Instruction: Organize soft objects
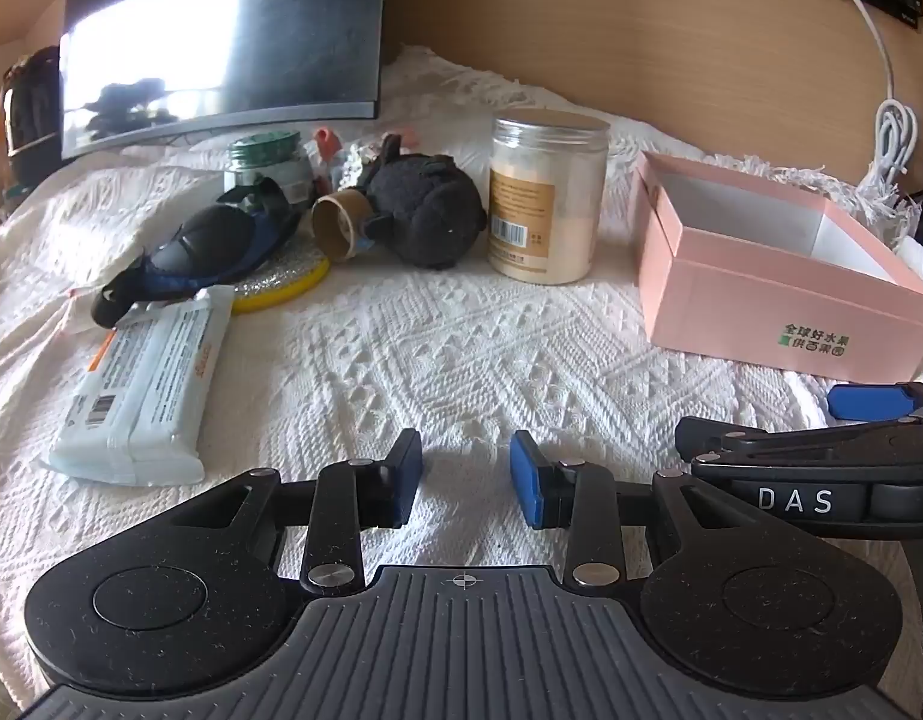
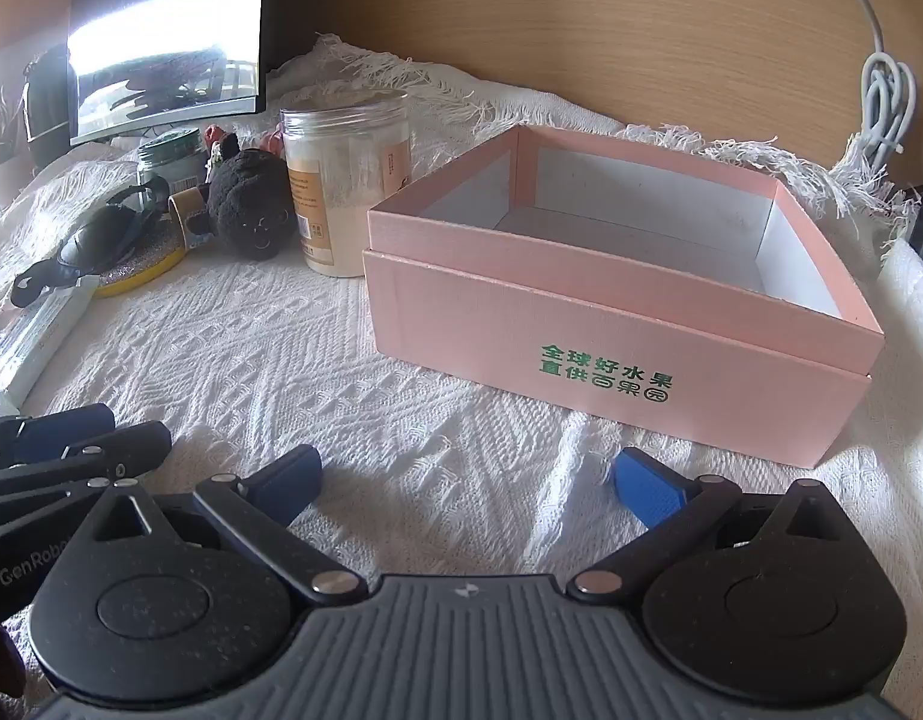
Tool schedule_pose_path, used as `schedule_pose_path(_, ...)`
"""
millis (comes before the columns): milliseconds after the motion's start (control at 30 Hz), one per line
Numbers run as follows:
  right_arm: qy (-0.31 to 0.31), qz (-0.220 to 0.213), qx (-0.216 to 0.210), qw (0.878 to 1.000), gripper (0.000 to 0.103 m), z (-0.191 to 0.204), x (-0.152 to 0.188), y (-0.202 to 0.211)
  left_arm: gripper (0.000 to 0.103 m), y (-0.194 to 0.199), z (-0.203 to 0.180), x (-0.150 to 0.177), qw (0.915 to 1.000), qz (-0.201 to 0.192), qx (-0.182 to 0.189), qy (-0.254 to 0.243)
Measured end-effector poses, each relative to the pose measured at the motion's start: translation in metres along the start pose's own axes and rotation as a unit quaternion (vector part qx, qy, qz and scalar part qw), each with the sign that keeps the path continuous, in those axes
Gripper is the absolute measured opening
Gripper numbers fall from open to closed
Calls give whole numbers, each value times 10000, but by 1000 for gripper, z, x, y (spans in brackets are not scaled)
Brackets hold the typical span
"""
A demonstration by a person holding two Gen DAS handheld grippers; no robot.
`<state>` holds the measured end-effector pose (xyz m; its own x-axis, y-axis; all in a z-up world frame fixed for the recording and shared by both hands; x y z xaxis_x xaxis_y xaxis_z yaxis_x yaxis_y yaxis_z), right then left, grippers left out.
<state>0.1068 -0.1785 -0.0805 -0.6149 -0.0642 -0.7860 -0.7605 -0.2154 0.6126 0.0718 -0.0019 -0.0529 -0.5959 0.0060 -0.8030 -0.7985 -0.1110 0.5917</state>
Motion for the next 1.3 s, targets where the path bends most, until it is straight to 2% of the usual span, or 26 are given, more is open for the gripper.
schedule_pose_path(1300,0,2,0,10000,103,0,0,0,37,0,0,0,10000,-1,2,6)
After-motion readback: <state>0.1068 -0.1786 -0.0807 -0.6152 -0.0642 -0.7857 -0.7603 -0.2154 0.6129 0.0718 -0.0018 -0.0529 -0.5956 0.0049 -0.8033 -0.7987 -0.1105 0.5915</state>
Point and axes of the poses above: each gripper's, at about its wrist camera, not at the fingertips, and y roughly against the way its jaws point, z to its left, x to its underside, the point moved 9 cm from there along -y, roughly the way its jaws point, and after that the axes turned 7 degrees about -x, right-handed, at the moved point
